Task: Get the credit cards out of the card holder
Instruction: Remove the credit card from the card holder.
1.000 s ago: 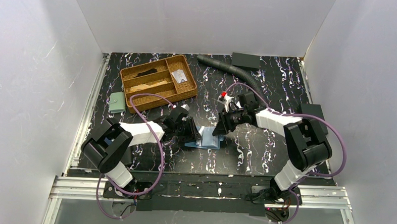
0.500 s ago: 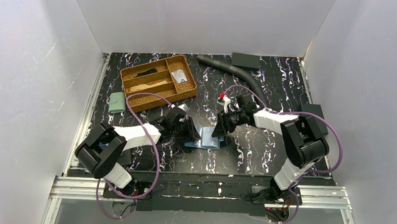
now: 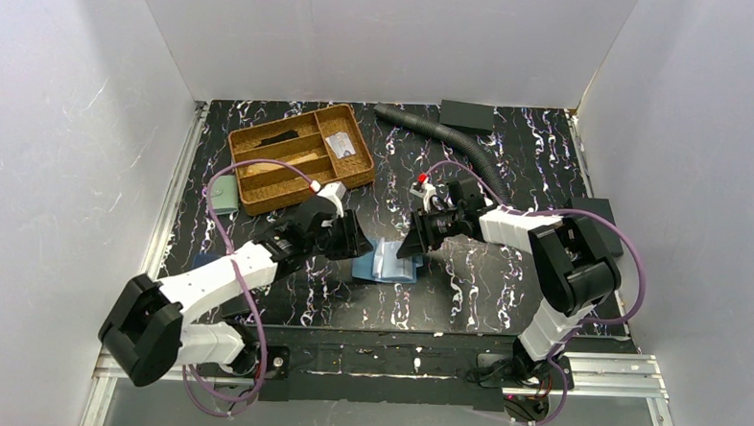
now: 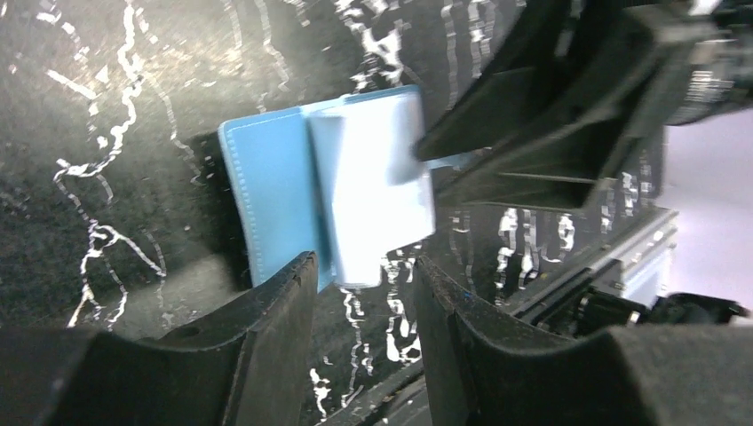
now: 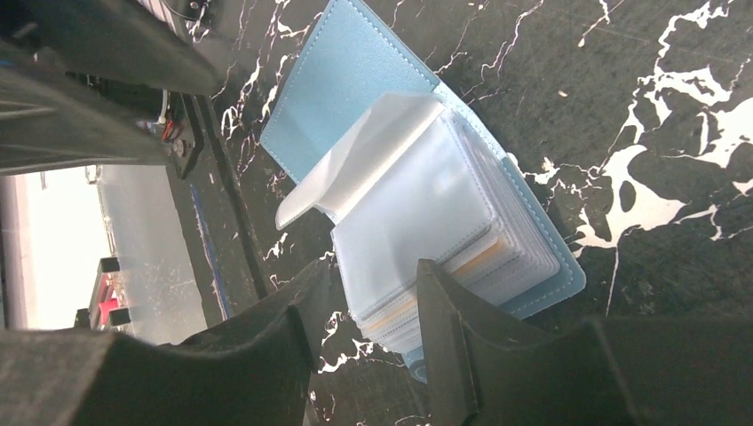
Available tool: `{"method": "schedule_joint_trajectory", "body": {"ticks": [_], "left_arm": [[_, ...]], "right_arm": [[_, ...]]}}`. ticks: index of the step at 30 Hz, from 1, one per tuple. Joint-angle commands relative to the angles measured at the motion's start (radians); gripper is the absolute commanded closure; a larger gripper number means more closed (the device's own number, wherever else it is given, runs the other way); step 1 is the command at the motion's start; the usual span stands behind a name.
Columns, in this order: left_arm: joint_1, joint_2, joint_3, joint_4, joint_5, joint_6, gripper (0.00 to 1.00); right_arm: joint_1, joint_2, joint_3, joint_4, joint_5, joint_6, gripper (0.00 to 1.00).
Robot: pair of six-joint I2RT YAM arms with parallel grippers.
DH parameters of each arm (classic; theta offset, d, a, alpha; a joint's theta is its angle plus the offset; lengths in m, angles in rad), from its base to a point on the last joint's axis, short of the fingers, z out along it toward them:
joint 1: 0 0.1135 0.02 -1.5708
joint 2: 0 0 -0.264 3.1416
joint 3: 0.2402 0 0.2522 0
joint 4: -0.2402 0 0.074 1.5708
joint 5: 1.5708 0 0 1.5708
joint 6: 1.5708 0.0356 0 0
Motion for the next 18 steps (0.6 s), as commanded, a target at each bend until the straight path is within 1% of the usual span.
{"method": "schedule_joint_trajectory", "body": {"ticks": [1, 4, 8, 10, 11, 14, 18], "left_arm": [[0.006, -0.086, 0.023, 0.07, 0.086, 0.033, 0.57], [-0.009, -0.08, 0.032, 0.106, 0.156, 0.032, 0.58], [-0.05, -0.078, 0.009, 0.128, 0.166, 0.054, 0.57], [-0.07, -0.085, -0.02, 0.172, 0.171, 0.045, 0.57], [-0.09, -0.091, -0.036, 0.203, 0.169, 0.044, 0.57], [-0.177, -0.101, -0.06, 0.278, 0.112, 0.077, 0.51], [-0.224, -0.031, -0.034, 0.305, 0.091, 0.117, 0.5]], "right_arm": [[0.006, 0.018, -0.008, 0.07, -0.036, 0.054, 0.5], [0.007, 0.031, -0.007, 0.092, -0.057, 0.086, 0.51], [0.007, 0.037, -0.008, 0.117, -0.072, 0.123, 0.51], [0.007, 0.036, -0.013, 0.137, -0.067, 0.146, 0.51], [0.007, 0.033, -0.011, 0.138, -0.063, 0.15, 0.51], [0.007, 0.017, -0.004, 0.127, -0.049, 0.147, 0.5], [0.007, 0.005, -0.009, 0.133, -0.035, 0.144, 0.5]]}}
